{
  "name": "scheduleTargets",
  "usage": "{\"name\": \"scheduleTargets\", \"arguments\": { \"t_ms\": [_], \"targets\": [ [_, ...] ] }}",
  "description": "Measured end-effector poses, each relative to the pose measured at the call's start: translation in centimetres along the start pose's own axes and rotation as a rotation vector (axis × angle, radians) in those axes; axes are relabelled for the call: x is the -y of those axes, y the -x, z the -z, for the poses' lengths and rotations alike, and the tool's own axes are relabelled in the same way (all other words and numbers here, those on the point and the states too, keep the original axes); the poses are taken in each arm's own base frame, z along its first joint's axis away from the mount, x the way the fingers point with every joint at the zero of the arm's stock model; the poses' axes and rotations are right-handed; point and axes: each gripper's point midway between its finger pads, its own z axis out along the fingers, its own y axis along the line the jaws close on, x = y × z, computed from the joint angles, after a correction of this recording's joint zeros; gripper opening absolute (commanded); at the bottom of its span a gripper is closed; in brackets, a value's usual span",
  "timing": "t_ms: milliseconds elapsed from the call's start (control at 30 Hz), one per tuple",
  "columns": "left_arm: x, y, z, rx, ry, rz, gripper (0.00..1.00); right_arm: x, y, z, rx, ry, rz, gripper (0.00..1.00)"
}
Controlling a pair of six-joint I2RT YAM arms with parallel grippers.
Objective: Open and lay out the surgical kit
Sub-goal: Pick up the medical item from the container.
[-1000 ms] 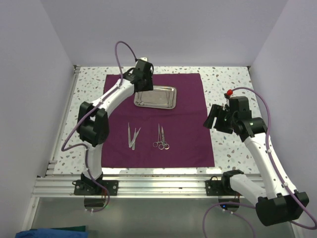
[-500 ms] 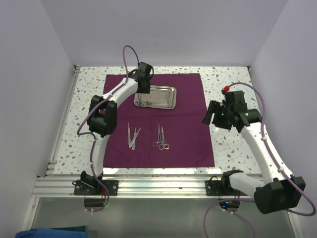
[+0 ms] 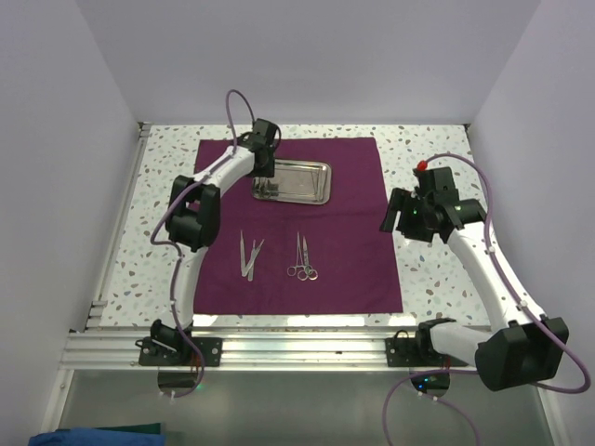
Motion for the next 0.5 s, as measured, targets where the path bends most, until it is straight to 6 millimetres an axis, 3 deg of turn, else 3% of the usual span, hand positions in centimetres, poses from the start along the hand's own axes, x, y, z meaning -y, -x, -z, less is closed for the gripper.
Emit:
{"name": "scheduleTargets", "arguments": {
  "t_ms": [167,500],
  "targets": [
    [0.1,-0.9,-0.9,-0.021,-0.001,-0.005,0.45,0.1,-0.1,-0.3,-0.012,-0.006,-0.001,0.72],
    [0.2,-0.3,-1.4,-0.007,-0.005,0.014,0.38,0.2,-0.2,-0.5,-0.019,-0.011,-0.002,0.72]
  ]
}}
